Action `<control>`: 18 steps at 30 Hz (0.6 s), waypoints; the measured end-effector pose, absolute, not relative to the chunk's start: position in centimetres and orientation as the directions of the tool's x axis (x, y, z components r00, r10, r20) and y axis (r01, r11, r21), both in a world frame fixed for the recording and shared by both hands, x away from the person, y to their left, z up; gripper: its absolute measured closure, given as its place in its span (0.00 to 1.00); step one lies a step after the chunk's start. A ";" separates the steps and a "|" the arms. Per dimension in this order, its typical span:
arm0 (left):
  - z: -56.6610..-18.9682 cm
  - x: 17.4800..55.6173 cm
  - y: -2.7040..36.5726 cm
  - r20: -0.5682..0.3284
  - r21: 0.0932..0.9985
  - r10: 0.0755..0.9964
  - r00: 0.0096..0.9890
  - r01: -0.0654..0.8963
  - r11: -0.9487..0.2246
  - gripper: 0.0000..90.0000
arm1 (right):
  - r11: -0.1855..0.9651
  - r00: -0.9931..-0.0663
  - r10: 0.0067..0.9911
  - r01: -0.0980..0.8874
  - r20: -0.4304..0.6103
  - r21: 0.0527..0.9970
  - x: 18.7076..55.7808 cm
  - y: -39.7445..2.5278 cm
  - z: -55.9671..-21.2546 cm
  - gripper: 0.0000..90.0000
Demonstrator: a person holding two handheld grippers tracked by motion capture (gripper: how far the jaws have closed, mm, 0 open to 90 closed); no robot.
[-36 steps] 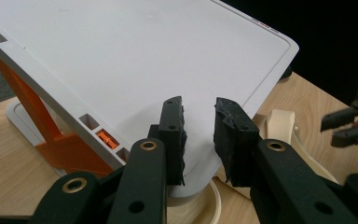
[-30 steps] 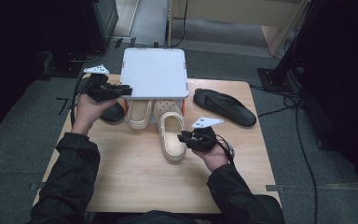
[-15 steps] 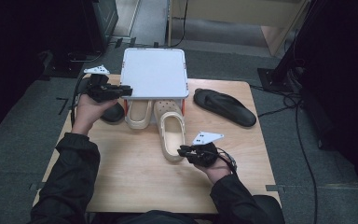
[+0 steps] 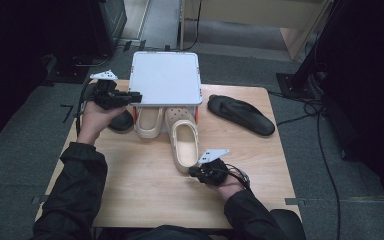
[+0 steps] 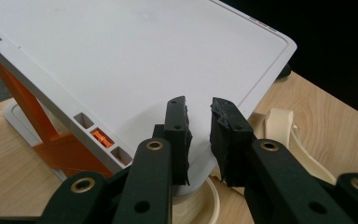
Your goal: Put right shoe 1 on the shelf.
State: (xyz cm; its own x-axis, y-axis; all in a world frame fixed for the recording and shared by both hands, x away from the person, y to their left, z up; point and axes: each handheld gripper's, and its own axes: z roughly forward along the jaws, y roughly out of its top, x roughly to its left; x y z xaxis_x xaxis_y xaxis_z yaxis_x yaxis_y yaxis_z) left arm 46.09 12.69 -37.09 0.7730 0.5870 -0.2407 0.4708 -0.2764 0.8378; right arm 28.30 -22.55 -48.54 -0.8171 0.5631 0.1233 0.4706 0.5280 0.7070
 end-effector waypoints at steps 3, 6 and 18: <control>-37.1 46.1 12.7 -0.244 0.838 0.587 0.772 0.472 -0.273 0.86 | 0.522 -0.824 0.551 0.464 0.132 0.716 28.6 -22.4 -48.9 0.97; -37.2 46.2 12.8 -0.254 0.837 0.586 0.770 0.478 -0.266 0.86 | 0.519 -0.829 0.545 0.448 0.121 0.728 28.8 -22.0 -49.0 0.97; -37.2 46.2 12.8 -0.253 0.837 0.592 0.766 0.480 -0.263 0.88 | 0.521 -0.843 0.533 0.394 0.073 0.757 29.9 -19.7 -48.9 0.96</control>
